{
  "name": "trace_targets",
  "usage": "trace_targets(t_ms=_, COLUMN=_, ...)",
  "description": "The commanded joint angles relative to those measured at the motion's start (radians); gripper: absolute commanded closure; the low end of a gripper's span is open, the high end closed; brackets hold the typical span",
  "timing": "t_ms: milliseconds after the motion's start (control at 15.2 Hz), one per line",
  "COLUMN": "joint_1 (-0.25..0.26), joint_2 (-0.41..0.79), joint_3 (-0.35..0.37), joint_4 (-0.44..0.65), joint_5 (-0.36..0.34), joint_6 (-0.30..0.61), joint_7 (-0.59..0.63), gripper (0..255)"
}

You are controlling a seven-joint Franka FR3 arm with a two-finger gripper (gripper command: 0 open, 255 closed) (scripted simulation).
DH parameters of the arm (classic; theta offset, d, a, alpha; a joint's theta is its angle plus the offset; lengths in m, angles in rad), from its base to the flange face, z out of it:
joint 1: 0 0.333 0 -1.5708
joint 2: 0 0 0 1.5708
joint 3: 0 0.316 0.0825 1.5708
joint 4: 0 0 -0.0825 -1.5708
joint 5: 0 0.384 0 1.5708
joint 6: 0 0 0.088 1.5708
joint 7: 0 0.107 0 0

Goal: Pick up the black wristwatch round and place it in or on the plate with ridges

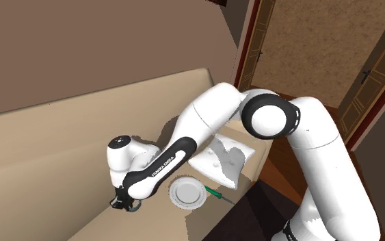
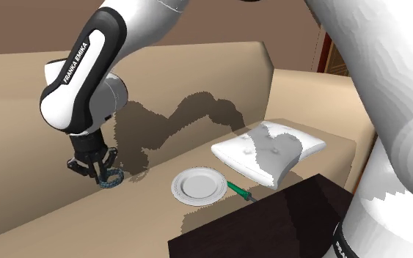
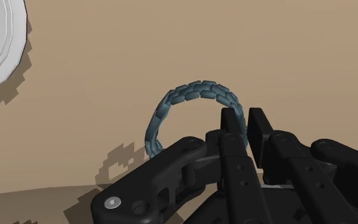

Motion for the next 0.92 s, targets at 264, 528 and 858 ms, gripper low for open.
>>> trace_targets(t_ms=264, joint_1=-0.109, joint_2=-0.134, joint_3=-0.001, joint_4=-0.24, joint_5=0.002, joint_6=0.113, joint_7=-0.069, gripper=255)
trace_targets(t_ms=528, joint_1=-0.187, joint_2=-0.208, joint_3=-0.005, joint_4=-0.376, joint_5=0.004, joint_6=0.181, joint_7=-0.13, gripper=255)
trace_targets(t_ms=858, joint_1=-0.288, joint_2=-0.287, joint_3=-0.013, joint_4=-0.521, joint_5=0.009, joint_6=0.254, joint_7=-0.224, gripper=255)
